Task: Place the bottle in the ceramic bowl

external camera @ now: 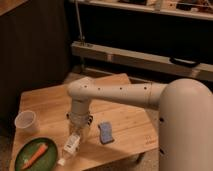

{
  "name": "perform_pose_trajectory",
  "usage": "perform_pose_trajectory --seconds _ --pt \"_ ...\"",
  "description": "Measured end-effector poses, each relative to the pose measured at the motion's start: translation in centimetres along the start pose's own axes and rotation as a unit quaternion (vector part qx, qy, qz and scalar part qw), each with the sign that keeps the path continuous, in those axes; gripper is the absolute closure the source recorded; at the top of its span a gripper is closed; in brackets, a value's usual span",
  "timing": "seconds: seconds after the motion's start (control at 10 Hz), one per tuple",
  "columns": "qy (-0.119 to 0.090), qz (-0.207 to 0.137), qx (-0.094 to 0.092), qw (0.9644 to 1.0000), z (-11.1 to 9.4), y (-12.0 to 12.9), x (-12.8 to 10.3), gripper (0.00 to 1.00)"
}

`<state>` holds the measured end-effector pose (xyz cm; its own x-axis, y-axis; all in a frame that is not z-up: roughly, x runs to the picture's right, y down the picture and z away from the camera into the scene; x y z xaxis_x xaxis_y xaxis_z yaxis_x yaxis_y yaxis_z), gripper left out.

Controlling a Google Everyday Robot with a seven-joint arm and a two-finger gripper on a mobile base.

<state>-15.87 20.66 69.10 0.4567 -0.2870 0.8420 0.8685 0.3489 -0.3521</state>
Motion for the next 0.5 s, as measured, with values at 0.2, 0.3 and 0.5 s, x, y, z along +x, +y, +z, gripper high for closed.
perform_pose_trajectory --seconds 0.2,0.3,0.5 --pt "-0.015 -0.009 -0.003 0.9998 0.1 -2.2 -2.5 1.00" --pt "-0.025 -0.014 -0.002 0.9996 0.6 -3.8 -4.1 1.00" --pt "-0.040 -0.021 0.001 0.9990 1.4 -6.8 -5.6 1.00"
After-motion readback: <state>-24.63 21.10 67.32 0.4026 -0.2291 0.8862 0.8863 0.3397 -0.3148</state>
